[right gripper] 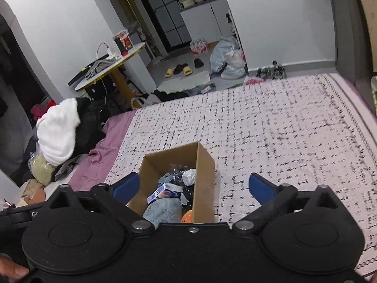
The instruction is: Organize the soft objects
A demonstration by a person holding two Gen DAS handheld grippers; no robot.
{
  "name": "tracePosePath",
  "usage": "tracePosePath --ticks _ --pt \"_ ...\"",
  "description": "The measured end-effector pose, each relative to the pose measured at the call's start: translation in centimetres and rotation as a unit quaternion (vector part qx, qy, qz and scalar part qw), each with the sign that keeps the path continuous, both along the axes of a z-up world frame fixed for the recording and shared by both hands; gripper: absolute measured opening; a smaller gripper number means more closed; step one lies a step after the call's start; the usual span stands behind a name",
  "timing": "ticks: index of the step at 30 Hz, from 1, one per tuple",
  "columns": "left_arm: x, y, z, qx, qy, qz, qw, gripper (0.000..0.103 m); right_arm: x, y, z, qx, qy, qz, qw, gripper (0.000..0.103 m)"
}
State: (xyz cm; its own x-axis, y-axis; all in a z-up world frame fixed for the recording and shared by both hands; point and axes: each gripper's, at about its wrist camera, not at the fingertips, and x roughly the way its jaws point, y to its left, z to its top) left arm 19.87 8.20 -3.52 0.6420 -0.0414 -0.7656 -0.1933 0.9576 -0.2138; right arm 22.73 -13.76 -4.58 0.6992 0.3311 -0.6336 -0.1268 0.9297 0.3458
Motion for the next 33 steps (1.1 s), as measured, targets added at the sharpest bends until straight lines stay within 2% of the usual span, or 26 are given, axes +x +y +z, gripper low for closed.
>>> tracePosePath --ticks 16,23,33 --pt "-5.0 -2.6 2.2 0.04 -0.034 -0.043 0.9977 0.102 -5.8 -2.3 2.8 -0.01 -0.046 0.006 0.999 0.103" --pt "-7.1 -2.9 3.8 0.042 -0.057 -0.065 0.9953 0.103 -8.5 -3.0 3.1 -0.013 -0.057 -0.001 0.998 0.103" --pt "-10.0 -2.2 5.9 0.032 -0.086 -0.069 0.9934 0.103 -11.6 -3.4 4.3 -0.016 -0.075 0.011 0.997 0.103"
